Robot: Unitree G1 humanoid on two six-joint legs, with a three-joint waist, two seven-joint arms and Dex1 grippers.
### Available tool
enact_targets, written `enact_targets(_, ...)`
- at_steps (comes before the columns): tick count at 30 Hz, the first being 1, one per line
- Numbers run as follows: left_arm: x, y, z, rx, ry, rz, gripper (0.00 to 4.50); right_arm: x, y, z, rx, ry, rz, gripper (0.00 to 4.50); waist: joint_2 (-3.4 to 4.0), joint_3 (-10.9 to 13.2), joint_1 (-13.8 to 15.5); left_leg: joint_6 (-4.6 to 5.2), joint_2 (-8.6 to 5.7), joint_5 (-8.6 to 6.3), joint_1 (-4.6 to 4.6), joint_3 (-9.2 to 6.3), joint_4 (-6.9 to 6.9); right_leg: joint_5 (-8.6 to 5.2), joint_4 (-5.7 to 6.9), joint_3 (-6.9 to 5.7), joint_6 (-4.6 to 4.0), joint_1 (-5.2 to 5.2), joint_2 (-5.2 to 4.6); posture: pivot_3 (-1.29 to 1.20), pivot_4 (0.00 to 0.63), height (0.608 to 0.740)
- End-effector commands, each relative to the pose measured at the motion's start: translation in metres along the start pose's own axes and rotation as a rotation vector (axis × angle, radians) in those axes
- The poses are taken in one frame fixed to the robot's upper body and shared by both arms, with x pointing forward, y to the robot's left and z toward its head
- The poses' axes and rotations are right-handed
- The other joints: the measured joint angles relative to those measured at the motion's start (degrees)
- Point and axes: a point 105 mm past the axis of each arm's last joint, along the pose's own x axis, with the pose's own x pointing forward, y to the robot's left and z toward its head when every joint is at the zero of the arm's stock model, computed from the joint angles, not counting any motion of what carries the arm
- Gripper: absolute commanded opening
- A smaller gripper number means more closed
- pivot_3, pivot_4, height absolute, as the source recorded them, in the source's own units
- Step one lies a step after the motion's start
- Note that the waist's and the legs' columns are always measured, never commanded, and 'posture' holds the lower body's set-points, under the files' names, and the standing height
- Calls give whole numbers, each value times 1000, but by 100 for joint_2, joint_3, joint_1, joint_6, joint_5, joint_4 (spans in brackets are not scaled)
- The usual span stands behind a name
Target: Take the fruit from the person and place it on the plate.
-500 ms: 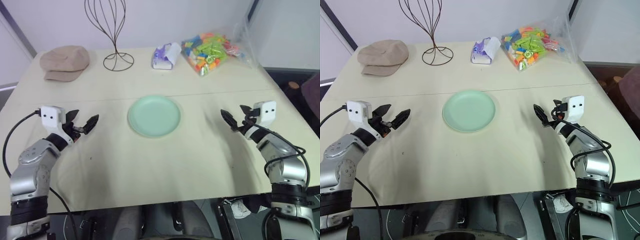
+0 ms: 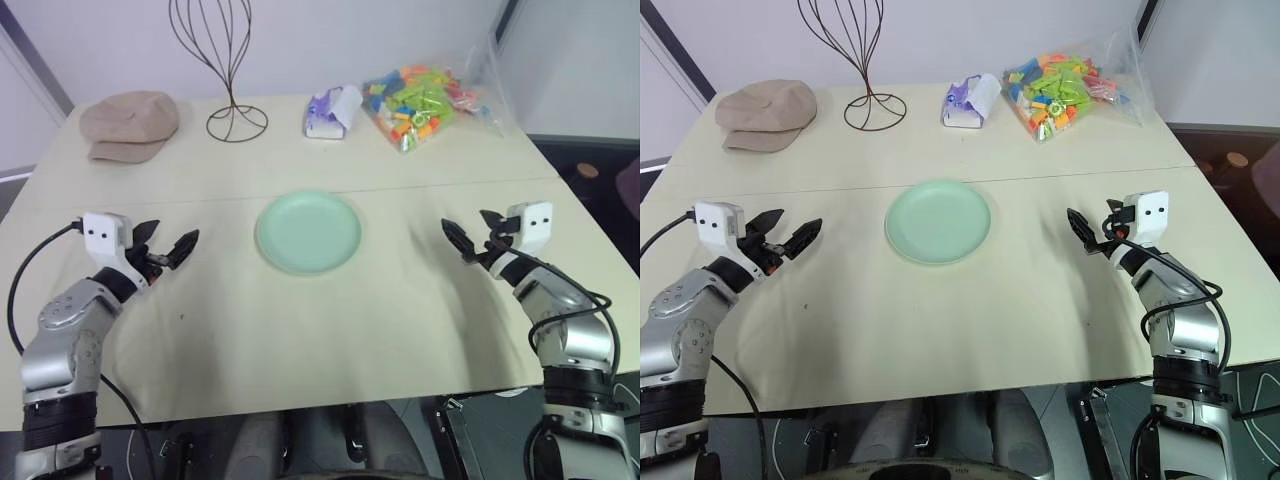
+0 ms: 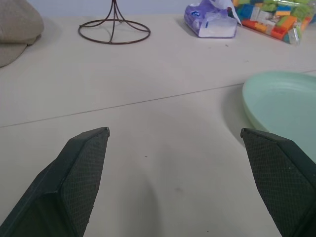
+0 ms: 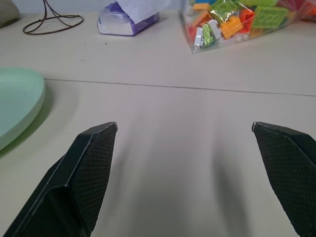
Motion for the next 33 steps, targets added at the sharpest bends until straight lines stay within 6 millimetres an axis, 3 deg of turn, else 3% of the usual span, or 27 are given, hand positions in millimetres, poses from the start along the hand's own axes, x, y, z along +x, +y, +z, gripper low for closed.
enact_targets(1, -3, 4, 13, 37, -42, 16, 4457, -3, -6, 15, -30, -53, -17, 4500, 0, 0, 0, 0, 0, 0, 0, 0, 0, 0, 0, 0, 0, 0, 0, 0, 150, 740)
enact_targets(33, -1, 4, 15, 53, -45, 18, 4457, -4, -9, 15, -35, -50, -28, 4500, 0, 0, 0, 0, 0, 0, 0, 0, 0, 0, 0, 0, 1, 0, 0, 0, 150, 740)
